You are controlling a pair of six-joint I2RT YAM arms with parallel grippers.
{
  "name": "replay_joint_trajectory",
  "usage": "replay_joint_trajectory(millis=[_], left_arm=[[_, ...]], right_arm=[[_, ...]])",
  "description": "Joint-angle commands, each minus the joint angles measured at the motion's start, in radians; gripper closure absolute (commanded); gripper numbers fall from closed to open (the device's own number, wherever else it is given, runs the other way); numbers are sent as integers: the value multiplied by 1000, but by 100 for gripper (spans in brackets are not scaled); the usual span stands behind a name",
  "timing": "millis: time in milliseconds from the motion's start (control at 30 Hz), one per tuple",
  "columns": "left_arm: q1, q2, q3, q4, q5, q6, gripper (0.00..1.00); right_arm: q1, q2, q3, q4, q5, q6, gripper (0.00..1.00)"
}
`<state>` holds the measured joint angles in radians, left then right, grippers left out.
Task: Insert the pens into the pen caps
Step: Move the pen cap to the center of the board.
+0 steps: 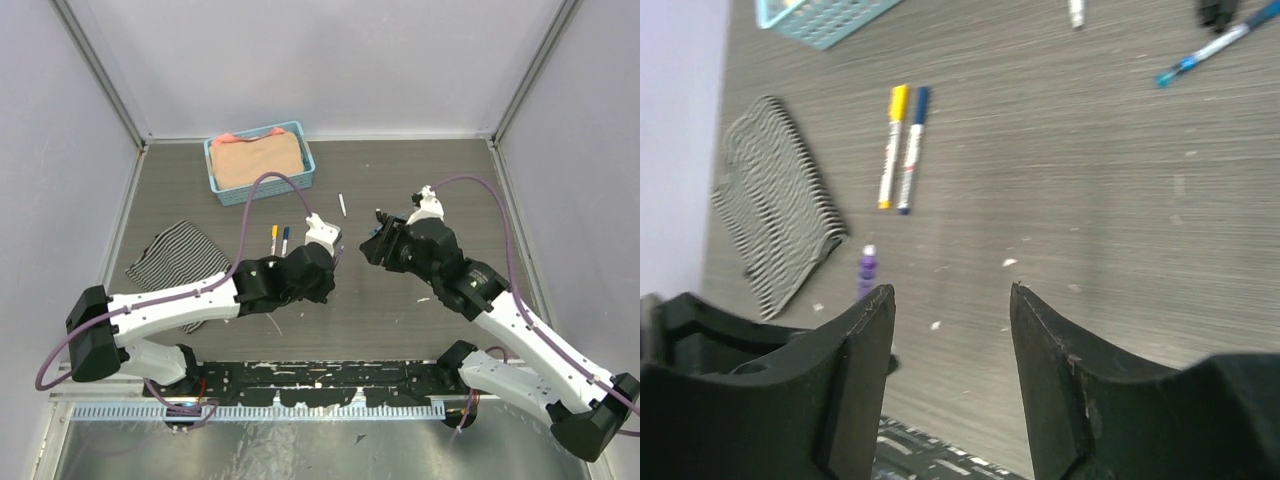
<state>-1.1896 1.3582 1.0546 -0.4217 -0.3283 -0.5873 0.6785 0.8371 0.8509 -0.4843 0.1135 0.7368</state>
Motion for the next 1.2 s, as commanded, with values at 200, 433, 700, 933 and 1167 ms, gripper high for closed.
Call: replay_joint_trajectory(millis=[200, 433, 700, 933, 1167], left_arm=[[156, -28, 77, -138, 160, 100, 100], [195, -81, 91, -180, 226, 191, 100], [210, -162, 80, -198, 186, 247, 100], [261, -185, 61, -193, 256, 263, 100], [263, -206, 29, -173, 318, 284, 100]], right_arm=[[-59, 209, 171, -222, 244, -200, 44], [-312, 345, 133, -122, 63, -307, 44], [-490, 478, 120, -47, -23, -347, 44], [-550, 609, 149, -22, -14, -378, 45], [-583, 699, 169, -27, 26, -411, 44]])
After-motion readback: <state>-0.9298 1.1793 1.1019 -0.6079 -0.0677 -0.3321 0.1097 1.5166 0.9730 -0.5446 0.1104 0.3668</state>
